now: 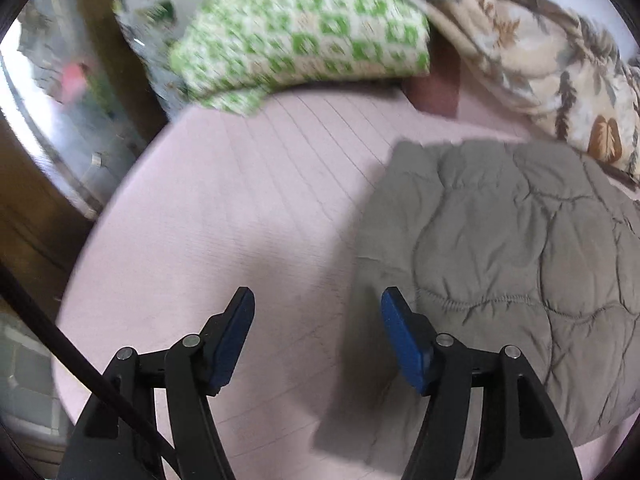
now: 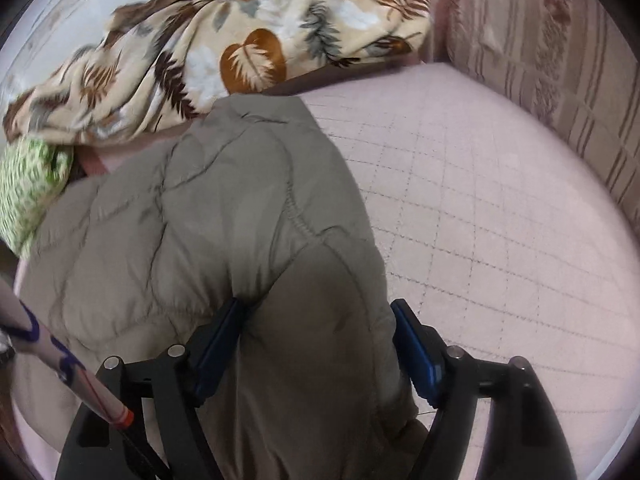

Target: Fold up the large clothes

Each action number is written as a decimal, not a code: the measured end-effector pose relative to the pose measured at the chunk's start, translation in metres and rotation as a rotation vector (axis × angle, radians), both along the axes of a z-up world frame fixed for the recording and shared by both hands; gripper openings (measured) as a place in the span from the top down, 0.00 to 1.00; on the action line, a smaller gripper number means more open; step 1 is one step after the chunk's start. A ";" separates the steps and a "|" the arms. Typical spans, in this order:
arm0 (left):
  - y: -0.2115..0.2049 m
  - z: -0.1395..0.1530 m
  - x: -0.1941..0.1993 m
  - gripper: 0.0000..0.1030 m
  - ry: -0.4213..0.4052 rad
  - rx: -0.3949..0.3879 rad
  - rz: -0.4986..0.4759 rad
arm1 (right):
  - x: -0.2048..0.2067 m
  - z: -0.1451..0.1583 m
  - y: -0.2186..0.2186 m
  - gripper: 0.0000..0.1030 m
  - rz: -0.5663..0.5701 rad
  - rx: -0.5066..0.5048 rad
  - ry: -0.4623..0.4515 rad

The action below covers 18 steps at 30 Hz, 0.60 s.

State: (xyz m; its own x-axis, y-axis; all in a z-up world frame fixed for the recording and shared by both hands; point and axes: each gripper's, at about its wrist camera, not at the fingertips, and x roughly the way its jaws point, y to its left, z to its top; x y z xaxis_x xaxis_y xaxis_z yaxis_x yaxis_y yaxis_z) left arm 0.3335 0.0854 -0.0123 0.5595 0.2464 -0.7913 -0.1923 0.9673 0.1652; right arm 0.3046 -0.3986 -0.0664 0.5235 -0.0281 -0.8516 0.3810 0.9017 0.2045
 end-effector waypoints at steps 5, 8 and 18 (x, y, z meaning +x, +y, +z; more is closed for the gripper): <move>0.004 0.047 -0.062 0.23 -0.174 0.085 0.084 | -0.028 0.037 0.004 0.23 -0.021 -0.089 -0.073; 0.008 0.077 -0.110 0.11 -0.331 0.117 0.138 | -0.061 0.063 0.014 0.23 -0.012 -0.103 -0.125; -0.015 0.127 -0.235 0.10 -0.525 0.106 0.100 | -0.159 0.076 0.077 0.22 0.075 -0.132 -0.134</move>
